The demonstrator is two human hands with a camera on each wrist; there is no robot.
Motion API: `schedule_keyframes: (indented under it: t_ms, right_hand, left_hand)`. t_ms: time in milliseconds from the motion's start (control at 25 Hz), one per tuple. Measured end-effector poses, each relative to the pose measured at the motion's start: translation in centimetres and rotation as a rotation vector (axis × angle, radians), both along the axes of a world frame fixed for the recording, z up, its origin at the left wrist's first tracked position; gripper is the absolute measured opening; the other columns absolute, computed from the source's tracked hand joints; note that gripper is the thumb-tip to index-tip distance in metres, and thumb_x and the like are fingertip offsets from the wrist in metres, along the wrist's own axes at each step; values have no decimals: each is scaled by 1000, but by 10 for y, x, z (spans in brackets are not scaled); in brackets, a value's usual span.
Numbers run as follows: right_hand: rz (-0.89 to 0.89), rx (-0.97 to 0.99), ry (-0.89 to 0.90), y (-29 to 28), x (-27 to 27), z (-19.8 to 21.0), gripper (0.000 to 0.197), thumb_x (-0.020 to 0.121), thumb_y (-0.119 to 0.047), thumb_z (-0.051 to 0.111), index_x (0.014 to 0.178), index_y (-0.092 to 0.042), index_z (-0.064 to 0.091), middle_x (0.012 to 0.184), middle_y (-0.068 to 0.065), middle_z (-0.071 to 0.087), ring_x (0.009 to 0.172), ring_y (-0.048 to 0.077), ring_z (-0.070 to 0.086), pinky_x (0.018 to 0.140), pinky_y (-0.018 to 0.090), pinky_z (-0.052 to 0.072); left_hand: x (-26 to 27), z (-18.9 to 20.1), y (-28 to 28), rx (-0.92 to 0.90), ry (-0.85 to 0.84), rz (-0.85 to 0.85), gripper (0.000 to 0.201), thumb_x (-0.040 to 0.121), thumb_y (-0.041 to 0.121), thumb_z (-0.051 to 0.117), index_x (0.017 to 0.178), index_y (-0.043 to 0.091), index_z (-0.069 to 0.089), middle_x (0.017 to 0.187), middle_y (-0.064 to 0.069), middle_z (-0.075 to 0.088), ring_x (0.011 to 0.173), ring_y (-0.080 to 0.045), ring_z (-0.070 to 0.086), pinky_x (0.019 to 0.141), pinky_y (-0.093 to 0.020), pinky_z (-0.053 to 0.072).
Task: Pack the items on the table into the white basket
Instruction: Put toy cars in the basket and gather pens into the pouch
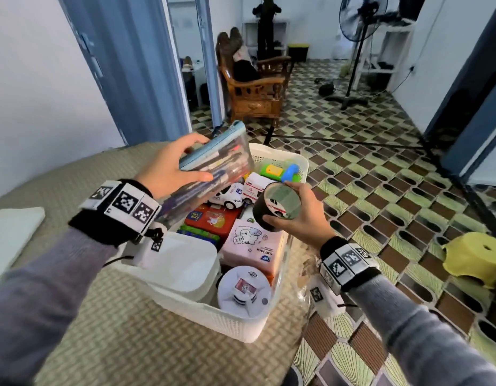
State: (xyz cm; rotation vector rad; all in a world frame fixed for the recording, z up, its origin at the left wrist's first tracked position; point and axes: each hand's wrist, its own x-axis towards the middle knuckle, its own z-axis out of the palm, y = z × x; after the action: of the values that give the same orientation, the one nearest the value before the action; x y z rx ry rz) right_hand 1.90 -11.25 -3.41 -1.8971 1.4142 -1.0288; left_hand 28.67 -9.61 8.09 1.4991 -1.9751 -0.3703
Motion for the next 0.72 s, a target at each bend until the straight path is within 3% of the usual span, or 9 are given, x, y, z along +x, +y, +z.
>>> schedule_keyframes:
  t_ms: [120, 240, 280, 400, 520, 600, 640, 720]
  right_hand:
    - [89, 9, 42, -14, -11, 5, 90, 53, -58, 81, 128, -22, 47, 120, -10, 52, 113, 9, 48, 103, 44, 40]
    - [160, -56, 141, -18, -18, 7, 87, 56, -55, 83, 129, -21, 48, 117, -15, 47, 105, -12, 29, 109, 37, 27]
    - [198, -75, 152, -16, -18, 6, 86, 57, -56, 82, 128, -22, 48, 118, -15, 48, 104, -13, 29, 107, 34, 27]
    - [363, -40, 209, -21, -18, 4, 87, 57, -59, 80, 129, -26, 46, 122, -10, 52, 109, 1, 45, 98, 27, 34]
    - [462, -42, 316, -35, -17, 5, 87, 58, -63, 77, 130, -28, 44, 125, -11, 51, 104, -5, 40, 88, 20, 25]
    - [498, -50, 304, -40, -16, 5, 85, 58, -62, 79, 129, -30, 44, 125, -13, 51, 105, -9, 39, 90, 22, 27]
    - [511, -53, 295, -43, -16, 4, 85, 57, -62, 79, 128, -31, 45, 124, -15, 51, 105, -9, 40, 92, 25, 28]
    - [516, -49, 283, -44, -18, -1, 84, 57, -63, 79, 127, -33, 45, 121, -17, 51, 103, -9, 41, 91, 22, 25]
  left_hand:
    - [-14, -12, -30, 59, -88, -1, 58, 72, 17, 80, 124, 23, 54, 109, 3, 58, 99, -20, 57, 90, -40, 47]
    - [-21, -32, -59, 142, -168, -36, 58, 73, 16, 80, 125, 21, 55, 111, 4, 56, 105, -23, 56, 94, -39, 44]
    - [-22, -39, -66, 171, -190, -62, 58, 72, 16, 81, 124, 21, 56, 114, 6, 55, 105, -22, 55, 95, -40, 44]
    - [-23, -58, -89, 273, -261, -111, 56, 70, 15, 82, 119, 24, 57, 109, 6, 56, 100, -19, 55, 92, -36, 43]
    - [-28, -73, -104, 408, -287, -144, 53, 68, 7, 82, 110, 29, 58, 100, -1, 60, 94, -20, 57, 88, -32, 44]
    - [-33, -80, -111, 474, -276, -144, 50, 69, -1, 78, 103, 30, 59, 96, -4, 62, 89, -22, 60, 86, -36, 49]
    - [-35, -83, -116, 506, -248, -137, 46, 71, -4, 75, 104, 25, 62, 97, -4, 63, 89, -22, 61, 85, -38, 51]
    - [-42, -88, -123, 571, -264, -125, 47, 77, -2, 71, 119, 16, 61, 105, 2, 59, 96, -15, 56, 90, -27, 46]
